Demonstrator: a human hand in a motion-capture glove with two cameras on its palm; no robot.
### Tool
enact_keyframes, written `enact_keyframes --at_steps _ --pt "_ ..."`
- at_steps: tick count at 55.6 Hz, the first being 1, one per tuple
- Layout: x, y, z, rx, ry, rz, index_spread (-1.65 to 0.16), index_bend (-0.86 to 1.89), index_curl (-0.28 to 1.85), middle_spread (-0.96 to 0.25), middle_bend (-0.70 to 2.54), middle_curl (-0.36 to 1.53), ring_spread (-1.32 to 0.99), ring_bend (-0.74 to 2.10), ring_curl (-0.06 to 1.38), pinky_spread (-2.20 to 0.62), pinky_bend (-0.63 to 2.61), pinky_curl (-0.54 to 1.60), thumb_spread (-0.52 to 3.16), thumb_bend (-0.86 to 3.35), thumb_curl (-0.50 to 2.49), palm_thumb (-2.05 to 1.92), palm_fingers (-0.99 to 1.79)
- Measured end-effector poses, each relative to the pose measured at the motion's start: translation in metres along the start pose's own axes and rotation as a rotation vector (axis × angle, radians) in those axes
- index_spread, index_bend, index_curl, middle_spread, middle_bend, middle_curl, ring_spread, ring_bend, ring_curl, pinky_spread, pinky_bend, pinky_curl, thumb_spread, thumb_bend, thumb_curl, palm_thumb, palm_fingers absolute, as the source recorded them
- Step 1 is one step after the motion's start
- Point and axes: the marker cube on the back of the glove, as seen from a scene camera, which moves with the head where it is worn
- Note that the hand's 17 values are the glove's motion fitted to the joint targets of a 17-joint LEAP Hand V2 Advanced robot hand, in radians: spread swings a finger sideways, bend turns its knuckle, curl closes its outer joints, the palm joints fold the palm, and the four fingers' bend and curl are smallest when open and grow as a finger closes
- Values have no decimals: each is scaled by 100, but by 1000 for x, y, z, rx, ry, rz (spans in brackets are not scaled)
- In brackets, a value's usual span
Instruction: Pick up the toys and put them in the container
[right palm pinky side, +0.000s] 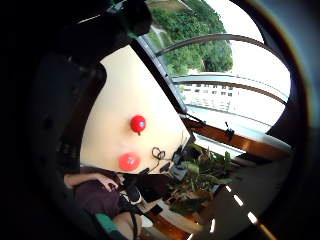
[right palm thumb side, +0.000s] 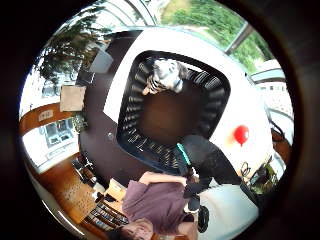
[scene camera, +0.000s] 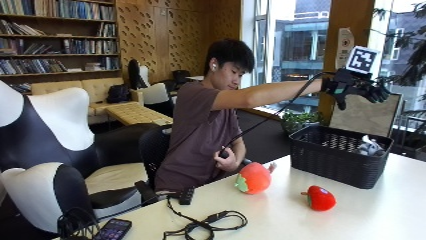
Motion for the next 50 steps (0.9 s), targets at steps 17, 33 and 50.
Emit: enact_keyframes --at_steps 17,33,50 --pt "174 72 30 -21 17 170 -10 -1 14 11 14 39 -1 63 44 3 113 39 123 -1 47 23 -34" --pt "242 56 146 -133 -236 290 -10 -2 7 10 18 36 -1 72 45 2 116 38 125 -1 41 24 -23" --pt "182 8 327 -282 -245 158 -18 -3 3 12 14 33 -2 84 46 -4 131 41 126 -3 37 20 -17"
